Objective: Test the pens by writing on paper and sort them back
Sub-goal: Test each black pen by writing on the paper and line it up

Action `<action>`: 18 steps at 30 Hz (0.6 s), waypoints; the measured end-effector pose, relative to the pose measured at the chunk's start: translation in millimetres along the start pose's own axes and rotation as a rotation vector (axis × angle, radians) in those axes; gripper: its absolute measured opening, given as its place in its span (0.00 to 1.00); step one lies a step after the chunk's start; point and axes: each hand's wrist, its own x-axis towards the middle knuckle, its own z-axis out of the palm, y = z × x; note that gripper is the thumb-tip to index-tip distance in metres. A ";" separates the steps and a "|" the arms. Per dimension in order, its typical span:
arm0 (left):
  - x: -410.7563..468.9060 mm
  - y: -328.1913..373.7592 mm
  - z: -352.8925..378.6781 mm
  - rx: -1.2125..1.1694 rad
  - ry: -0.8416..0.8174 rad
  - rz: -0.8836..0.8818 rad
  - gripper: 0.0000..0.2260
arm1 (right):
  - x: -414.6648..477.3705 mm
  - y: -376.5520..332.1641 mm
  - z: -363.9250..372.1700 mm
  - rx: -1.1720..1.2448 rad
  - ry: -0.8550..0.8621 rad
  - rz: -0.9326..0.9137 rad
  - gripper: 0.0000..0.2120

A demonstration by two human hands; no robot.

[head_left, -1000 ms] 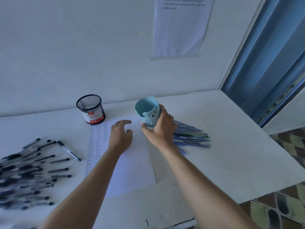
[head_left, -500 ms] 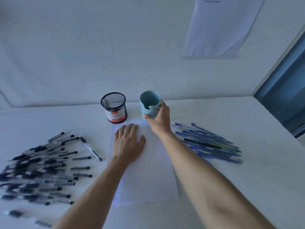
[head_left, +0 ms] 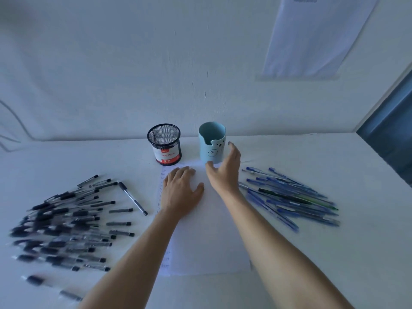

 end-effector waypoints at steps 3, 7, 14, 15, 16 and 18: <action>-1.8 0.3 -13.4 -0.294 0.071 -0.082 0.20 | -23.9 1.0 -4.9 -0.033 0.011 -0.132 0.22; -9.6 -14.3 -40.5 -0.385 0.198 -0.159 0.12 | -44.1 -0.1 -20.3 -0.127 -0.365 -0.273 0.15; -44.5 -64.5 -63.6 0.085 0.227 -0.197 0.21 | -73.5 -0.6 -39.3 -0.512 -0.683 -0.357 0.24; -50.5 -67.3 -65.2 0.120 0.227 -0.197 0.23 | -76.6 1.3 -40.8 -0.556 -0.717 -0.350 0.25; -55.1 -69.7 -66.1 0.151 0.215 -0.195 0.25 | -79.8 3.2 -41.9 -0.591 -0.741 -0.347 0.25; -61.6 -73.2 -66.5 0.179 0.154 -0.201 0.25 | -85.1 5.1 -43.0 -0.636 -0.764 -0.349 0.26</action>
